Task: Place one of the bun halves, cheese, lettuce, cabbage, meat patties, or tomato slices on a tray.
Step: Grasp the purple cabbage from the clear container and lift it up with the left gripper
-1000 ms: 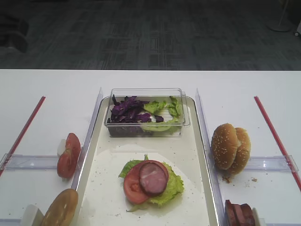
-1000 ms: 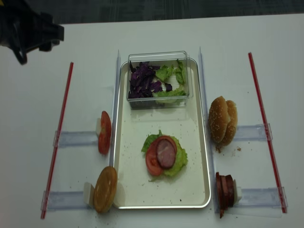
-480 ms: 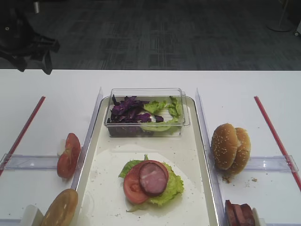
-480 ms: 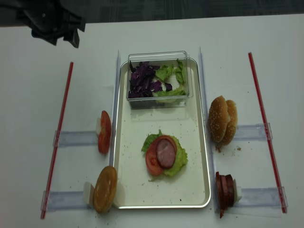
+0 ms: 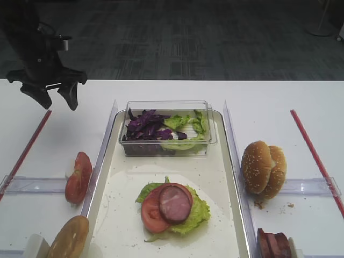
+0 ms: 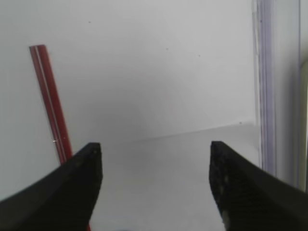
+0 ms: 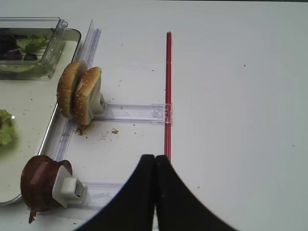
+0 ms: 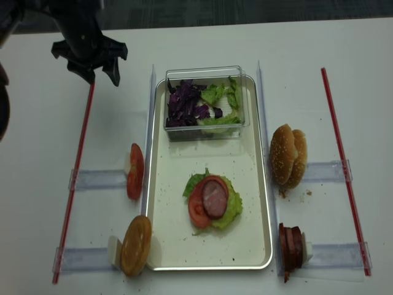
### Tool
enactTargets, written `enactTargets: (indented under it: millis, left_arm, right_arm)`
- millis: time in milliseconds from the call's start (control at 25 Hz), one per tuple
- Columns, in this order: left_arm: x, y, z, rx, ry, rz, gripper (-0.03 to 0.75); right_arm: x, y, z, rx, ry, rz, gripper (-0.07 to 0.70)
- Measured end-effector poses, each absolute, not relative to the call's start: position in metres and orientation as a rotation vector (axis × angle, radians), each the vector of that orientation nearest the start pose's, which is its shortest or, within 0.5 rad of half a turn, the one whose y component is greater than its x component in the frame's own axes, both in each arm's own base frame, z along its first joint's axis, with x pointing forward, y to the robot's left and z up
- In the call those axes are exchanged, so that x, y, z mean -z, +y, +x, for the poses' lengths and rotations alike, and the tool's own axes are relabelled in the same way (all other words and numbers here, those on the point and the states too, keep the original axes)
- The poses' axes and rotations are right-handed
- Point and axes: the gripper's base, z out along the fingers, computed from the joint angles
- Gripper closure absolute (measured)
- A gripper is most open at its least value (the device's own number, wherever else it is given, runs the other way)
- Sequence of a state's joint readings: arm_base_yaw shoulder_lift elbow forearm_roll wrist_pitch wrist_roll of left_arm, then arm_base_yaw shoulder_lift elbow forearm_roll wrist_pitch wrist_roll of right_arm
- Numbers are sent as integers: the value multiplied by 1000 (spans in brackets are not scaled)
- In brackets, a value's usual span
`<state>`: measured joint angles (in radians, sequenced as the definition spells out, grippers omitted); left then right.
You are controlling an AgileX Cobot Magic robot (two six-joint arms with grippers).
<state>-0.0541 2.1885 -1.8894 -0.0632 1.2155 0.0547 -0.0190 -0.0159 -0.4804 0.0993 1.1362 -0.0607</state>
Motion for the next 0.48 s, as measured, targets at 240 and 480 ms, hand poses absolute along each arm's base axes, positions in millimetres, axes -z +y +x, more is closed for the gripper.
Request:
enactTargets:
  millis: [240,480]
  left_arm:
    - [-213,-31,463,94,2977,134,275]
    - [-222,-31,466,97,2946,133,275]
  right_arm:
    - [-266,8,-8,-73,2119,-53,267]
    - [-266,8,-8,-75,2119,-53,267]
